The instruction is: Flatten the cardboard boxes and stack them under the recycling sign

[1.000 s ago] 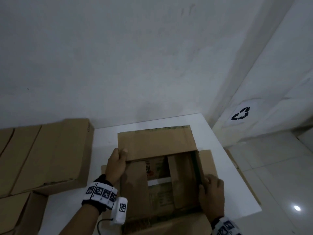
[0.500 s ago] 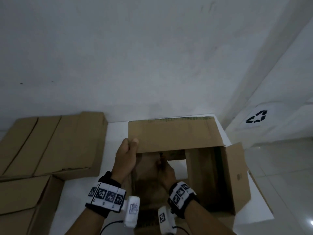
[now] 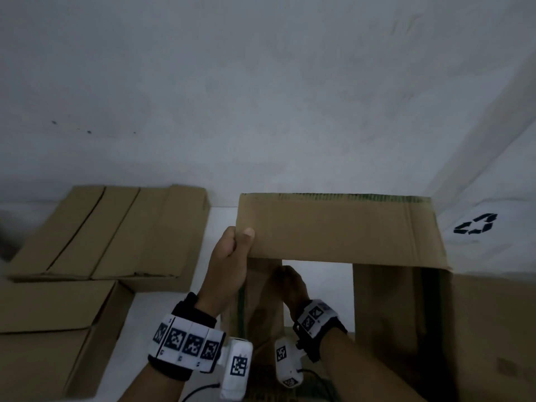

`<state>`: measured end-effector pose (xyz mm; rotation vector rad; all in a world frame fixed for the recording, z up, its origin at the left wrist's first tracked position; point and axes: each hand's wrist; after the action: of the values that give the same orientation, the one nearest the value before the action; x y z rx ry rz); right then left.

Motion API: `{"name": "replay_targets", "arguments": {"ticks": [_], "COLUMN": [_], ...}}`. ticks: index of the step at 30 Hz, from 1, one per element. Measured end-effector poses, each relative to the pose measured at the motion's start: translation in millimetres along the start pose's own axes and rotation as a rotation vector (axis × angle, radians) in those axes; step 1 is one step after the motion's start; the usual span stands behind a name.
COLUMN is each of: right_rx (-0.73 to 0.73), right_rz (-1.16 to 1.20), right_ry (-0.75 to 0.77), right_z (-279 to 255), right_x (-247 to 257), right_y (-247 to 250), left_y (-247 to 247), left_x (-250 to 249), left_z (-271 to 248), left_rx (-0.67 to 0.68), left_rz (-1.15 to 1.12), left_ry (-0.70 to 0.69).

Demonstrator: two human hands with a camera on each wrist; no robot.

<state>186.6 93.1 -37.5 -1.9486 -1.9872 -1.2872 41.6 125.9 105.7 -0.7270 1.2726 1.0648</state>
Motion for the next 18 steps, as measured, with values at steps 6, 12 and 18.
{"name": "replay_targets", "arguments": {"ticks": [6, 12, 18], "right_rx": [-0.260, -0.580, -0.553], "right_rz": [-0.202, -0.480, -0.621], "right_ry": [0.311, 0.266, 0.060], "right_z": [-29.3, -46.9, -32.8], "right_x": [-16.0, -45.9, -75.4], "right_y": [25.5, 77.2, 103.0], "left_y": [-11.2, -23.2, -27.5], "left_x": [11.7, 22.1, 18.5], "left_z": [5.5, 8.0, 8.2], "left_rx": [-0.009, 0.021, 0.044], "left_rz": [0.114, 0.188, 0.166], "left_ry": [-0.043, -0.048, -0.071]}}
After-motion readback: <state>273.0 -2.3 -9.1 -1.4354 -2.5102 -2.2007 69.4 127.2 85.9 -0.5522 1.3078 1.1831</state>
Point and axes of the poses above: each hand's wrist, its own z-axis towards the middle knuckle, its own y-axis out of the back of the hand, x = y × z, and after that the axes turned 15 degrees about -y, right-handed
